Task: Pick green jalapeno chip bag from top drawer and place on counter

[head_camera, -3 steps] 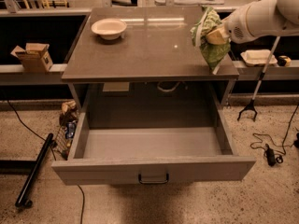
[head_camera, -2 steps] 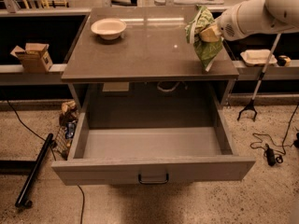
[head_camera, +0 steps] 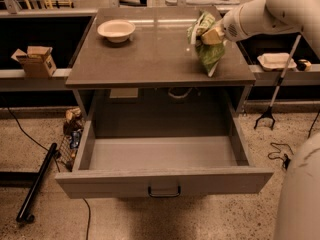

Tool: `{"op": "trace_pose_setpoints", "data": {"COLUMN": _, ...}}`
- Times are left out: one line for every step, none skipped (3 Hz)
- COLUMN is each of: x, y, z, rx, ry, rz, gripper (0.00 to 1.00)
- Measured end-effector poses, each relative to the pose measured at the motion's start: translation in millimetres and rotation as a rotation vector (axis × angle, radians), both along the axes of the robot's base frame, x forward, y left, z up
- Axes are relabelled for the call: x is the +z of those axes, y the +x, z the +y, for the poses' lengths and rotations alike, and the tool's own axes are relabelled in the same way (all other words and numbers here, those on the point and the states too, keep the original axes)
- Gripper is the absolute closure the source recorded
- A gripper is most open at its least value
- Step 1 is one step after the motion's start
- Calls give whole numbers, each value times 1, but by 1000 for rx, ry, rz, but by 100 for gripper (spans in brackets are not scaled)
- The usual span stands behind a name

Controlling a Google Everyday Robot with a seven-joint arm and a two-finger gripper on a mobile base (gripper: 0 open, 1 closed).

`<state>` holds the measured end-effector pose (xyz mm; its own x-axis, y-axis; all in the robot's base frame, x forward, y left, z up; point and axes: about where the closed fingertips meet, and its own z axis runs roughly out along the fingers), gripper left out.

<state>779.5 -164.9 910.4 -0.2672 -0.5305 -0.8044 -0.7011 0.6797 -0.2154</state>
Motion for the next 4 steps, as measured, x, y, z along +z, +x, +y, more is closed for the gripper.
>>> {"op": "trace_pose_setpoints", "data": {"x": -4, "y": 5, "z": 5, "rx": 3, "ry": 12, "rz": 9, "gripper": 5}}
{"op": "trace_pose_setpoints", "data": {"x": -5, "y": 6, "z": 4, "rx": -1, "ry": 25, "rz": 12, "gripper": 0}}
{"op": "trace_pose_setpoints", "data": {"x": -3, "y": 1, "z": -8, "rx": -30, "ry": 43, "rz": 10, "gripper": 0}}
{"op": "trace_pose_setpoints", "data": {"x": 4, "y": -12, "z": -35, "rx": -73, "ry": 38, "rz": -2, "gripper": 0}}
